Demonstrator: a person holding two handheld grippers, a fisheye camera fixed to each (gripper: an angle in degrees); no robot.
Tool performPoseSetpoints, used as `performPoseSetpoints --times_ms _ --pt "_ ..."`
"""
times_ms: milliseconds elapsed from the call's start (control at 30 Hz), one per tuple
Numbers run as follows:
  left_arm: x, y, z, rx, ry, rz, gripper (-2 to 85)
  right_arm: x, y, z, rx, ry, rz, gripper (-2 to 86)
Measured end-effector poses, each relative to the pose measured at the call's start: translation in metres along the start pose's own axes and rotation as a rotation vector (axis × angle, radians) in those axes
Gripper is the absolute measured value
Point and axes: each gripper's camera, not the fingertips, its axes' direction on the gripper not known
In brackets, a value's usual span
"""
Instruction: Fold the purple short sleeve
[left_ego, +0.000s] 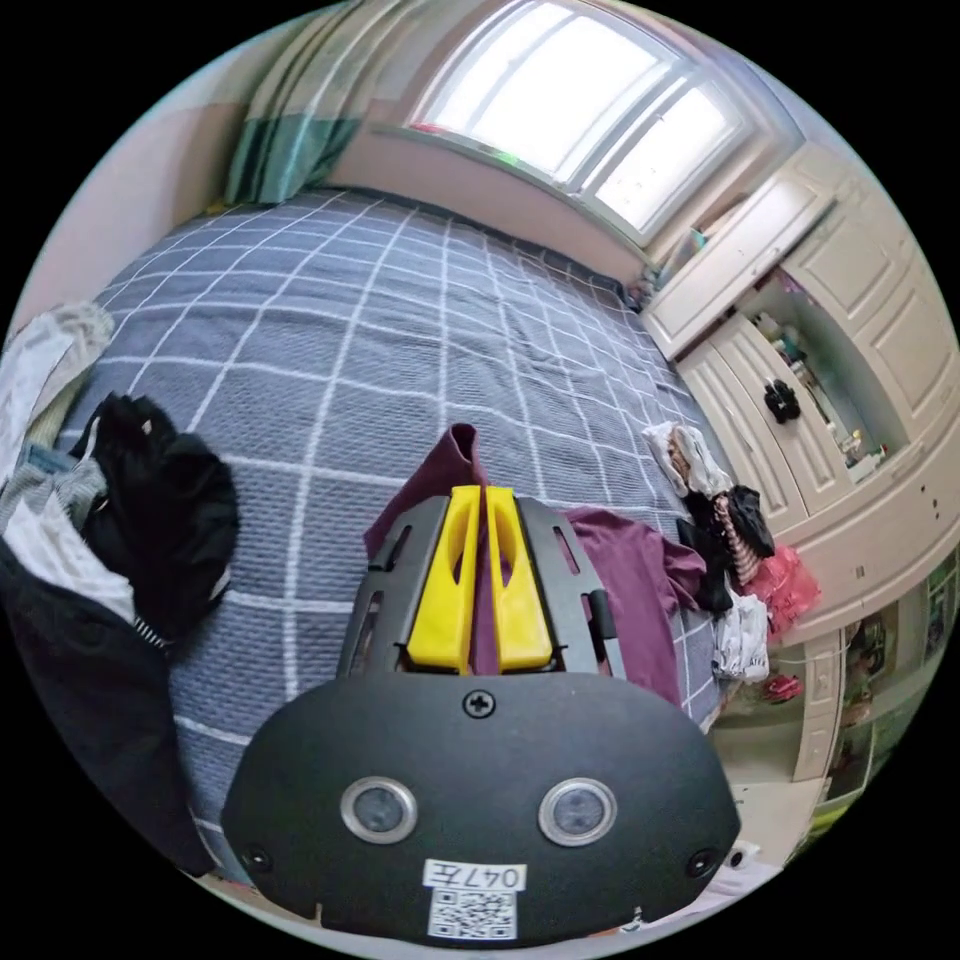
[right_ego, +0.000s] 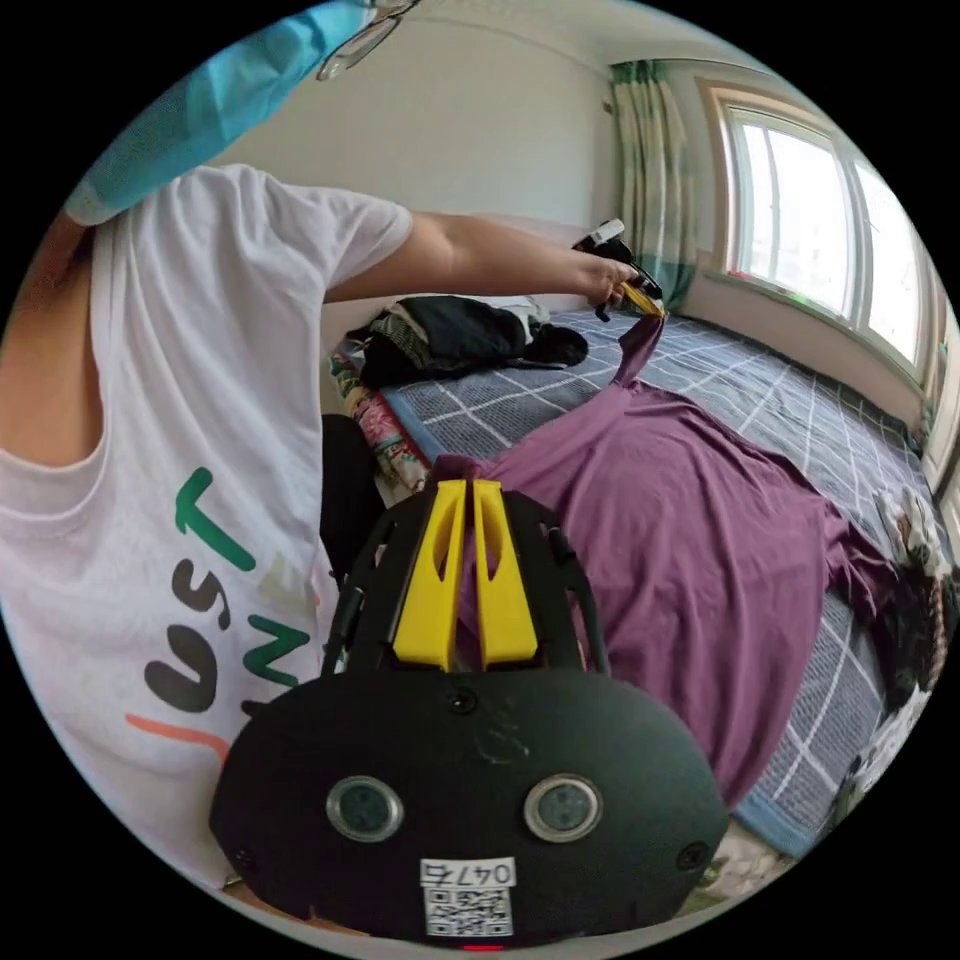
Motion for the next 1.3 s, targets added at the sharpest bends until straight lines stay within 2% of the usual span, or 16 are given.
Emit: performPoseSetpoints --times_ms 200,433,567,700,867,1000,1067,1200,1300 --pt "0.097 -0.001 0.074 -0.047 0.027 0.107 -0.8 0.051 0.052 -0.038 -0.006 0.066 0.131 -0.1" --pt "0.156 0.020 0.159 -0.110 0.117 0.140 -0.7 0.097 0.096 -0.040 -0.037 0.062 0.249 -0.1" --pt "0.187 0.032 0.184 -0.128 0.080 0.235 -0.6 0.118 0.105 -0.030 -0.082 0.033 0.258 0.1" --pt "0.217 0.055 0.171 -0.057 -0.010 0.388 -0.6 0.135 0.109 -0.014 -0.156 -0.032 0.269 0.3" --pt "0.222 0.090 0.150 0.022 -0.170 0.350 -0.4 0.159 0.108 0.005 -0.287 -0.115 0.310 2.8" --pt "0.214 0.131 0.133 0.113 -0.267 0.337 -0.3 0.160 0.098 -0.003 -0.339 -0.021 0.268 2.5" --pt "0.207 0.144 0.129 0.121 -0.253 0.312 -0.2 0.157 0.083 -0.009 -0.319 0.054 0.206 1.7" --pt "0.190 0.171 0.123 0.144 -0.222 0.230 0.1 0.151 0.055 0.001 -0.217 0.061 0.066 0.7" --pt "0.174 0.185 0.125 0.127 -0.182 0.122 0.8 0.153 0.048 0.033 -0.323 0.065 0.020 0.2"
